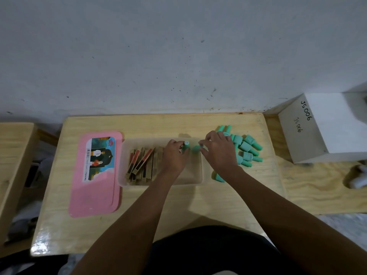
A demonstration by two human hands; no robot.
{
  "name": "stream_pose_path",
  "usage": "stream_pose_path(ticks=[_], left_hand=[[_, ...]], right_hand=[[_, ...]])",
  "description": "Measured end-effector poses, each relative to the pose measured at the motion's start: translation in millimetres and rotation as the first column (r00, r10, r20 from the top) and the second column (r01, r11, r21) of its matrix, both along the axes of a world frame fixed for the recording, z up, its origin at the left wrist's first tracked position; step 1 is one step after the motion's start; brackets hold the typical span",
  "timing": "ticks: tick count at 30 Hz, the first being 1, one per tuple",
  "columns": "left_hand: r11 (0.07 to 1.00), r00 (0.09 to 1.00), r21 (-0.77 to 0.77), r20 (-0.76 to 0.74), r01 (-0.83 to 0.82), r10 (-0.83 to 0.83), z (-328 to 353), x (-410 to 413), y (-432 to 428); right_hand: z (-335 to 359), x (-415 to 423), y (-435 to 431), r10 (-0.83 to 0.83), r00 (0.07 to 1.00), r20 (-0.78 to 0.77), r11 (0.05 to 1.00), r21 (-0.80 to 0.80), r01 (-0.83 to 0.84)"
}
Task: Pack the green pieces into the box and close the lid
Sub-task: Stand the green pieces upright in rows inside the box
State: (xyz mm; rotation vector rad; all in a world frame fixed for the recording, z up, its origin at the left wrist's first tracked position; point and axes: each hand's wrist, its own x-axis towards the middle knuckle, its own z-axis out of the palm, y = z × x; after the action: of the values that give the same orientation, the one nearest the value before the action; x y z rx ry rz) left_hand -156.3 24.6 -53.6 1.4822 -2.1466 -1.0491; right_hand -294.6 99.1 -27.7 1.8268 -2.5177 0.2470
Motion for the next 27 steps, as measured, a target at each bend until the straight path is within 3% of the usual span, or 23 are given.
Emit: stream_pose_path(ticks=[9,13,27], left_hand=[[1.000,1.000,-0.003,0.027,-0.008,0.008,-18.0,-3.1,4.0],[0.999,0.999,-0.037,-0.051,0.007,-0.008,-18.4,-2.9,6.6],[0.990,0.985,0.034,-0.108,-0.134,0.137,-21.0,-8.9,9.5]], right_hand=[[4.9,1.0,-2.6,-0.016,0.998,0.056,0.998,0.062,0.013],[7.1,1.4,-3.0,-0.021,0.997,0.068,0.998,0.060,0.017],[5.8,1.9,0.4,-0.038,0.995,0.087,0.998,0.050,0.034]])
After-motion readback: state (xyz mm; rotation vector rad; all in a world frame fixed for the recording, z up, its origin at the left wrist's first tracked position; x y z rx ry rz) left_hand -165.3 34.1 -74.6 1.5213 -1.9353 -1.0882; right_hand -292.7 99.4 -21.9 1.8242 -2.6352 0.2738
